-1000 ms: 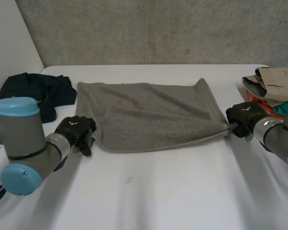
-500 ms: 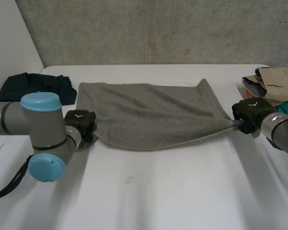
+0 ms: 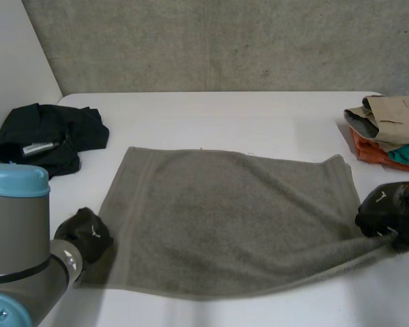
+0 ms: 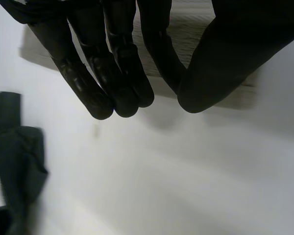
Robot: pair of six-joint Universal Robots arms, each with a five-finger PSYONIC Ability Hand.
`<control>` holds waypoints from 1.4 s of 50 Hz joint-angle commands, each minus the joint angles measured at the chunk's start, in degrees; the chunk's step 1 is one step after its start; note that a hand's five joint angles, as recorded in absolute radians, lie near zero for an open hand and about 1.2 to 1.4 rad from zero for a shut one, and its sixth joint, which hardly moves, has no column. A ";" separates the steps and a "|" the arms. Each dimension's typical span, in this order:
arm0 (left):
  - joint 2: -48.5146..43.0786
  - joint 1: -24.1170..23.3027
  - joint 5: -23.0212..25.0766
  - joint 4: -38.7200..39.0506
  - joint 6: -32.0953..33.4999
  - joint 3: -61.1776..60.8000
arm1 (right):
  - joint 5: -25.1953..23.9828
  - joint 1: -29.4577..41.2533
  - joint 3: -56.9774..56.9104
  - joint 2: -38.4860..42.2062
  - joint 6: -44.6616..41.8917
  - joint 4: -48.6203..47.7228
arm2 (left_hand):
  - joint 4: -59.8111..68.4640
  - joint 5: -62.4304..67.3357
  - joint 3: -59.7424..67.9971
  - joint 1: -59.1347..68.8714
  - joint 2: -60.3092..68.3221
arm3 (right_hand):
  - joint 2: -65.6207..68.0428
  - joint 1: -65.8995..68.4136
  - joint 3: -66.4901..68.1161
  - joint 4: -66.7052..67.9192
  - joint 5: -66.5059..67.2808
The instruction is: Fold the laundry.
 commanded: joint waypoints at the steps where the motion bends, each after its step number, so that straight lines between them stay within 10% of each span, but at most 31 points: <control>1: -3.53 -1.96 -2.62 5.12 -5.06 10.95 | -0.16 1.74 -3.43 3.43 10.01 -15.41 | 11.53 12.65 11.89 13.83 11.54 | 12.54 17.60 11.72 11.41 11.78; 10: -14.44 -2.93 -3.23 8.13 -12.70 22.48 | 0.55 3.23 -0.28 3.53 21.61 -26.76 | 11.53 12.65 11.89 13.83 11.54 | 12.54 17.60 11.72 11.41 11.78; 13: -12.42 -2.58 -2.97 7.60 -18.32 20.29 | 0.63 3.23 0.79 2.47 23.82 -29.13 | -27.04 -25.92 -26.68 -24.74 -27.03 | 12.54 17.60 11.72 11.41 11.78; 19: -4.96 -2.75 -2.80 6.19 -30.19 13.18 | 0.72 3.85 2.28 2.12 28.39 -32.21 | -45.13 -44.01 -44.78 -42.83 -45.12 | 12.54 17.60 11.72 11.41 11.78; 35: 6.48 -2.14 11.53 10.66 -32.41 -12.22 | 1.07 4.46 1.93 3.70 35.69 -34.41 | -36.34 -35.23 -35.99 -34.05 -36.34 | 12.54 17.60 11.72 11.41 11.78; 70: -3.62 1.46 9.77 30.88 -25.47 -13.03 | -0.16 5.34 6.41 1.33 35.51 -37.23 | -20.76 -19.64 -20.40 -18.46 -20.75 | 12.54 17.60 11.72 11.41 11.78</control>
